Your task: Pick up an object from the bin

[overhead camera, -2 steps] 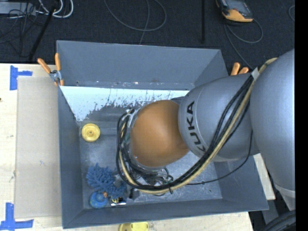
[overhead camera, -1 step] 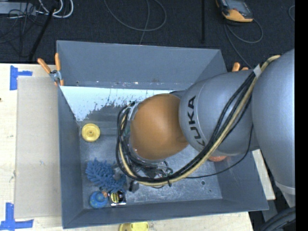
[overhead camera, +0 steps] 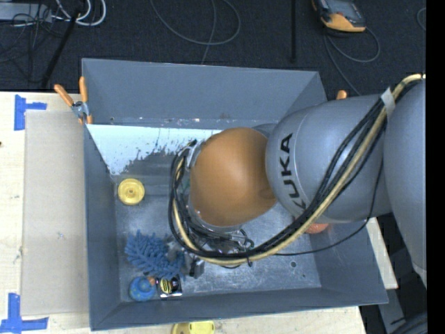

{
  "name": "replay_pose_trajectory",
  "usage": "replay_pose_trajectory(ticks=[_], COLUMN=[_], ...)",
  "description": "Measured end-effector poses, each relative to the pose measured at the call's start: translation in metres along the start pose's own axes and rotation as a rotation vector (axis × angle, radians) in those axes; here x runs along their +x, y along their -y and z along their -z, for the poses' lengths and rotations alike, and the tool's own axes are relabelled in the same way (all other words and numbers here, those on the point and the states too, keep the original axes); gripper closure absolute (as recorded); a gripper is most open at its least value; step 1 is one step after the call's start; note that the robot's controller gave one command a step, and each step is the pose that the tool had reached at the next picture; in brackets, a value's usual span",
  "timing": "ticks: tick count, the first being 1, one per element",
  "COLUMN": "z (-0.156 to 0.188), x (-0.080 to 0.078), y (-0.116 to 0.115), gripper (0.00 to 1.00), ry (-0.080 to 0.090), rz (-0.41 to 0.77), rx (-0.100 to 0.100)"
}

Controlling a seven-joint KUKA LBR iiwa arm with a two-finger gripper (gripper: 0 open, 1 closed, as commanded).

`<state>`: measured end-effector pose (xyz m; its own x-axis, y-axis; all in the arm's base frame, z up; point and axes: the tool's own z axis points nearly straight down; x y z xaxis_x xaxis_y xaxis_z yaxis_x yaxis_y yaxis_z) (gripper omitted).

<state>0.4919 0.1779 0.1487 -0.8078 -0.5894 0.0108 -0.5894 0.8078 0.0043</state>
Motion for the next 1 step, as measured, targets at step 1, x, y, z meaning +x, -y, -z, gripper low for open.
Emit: replay_pose_trajectory(ticks=[1], z=[0.2071], x=[-0.0306], y=[0.0101], gripper=[1.00], ry=[0.020], rz=[0.007], rx=[0.007])
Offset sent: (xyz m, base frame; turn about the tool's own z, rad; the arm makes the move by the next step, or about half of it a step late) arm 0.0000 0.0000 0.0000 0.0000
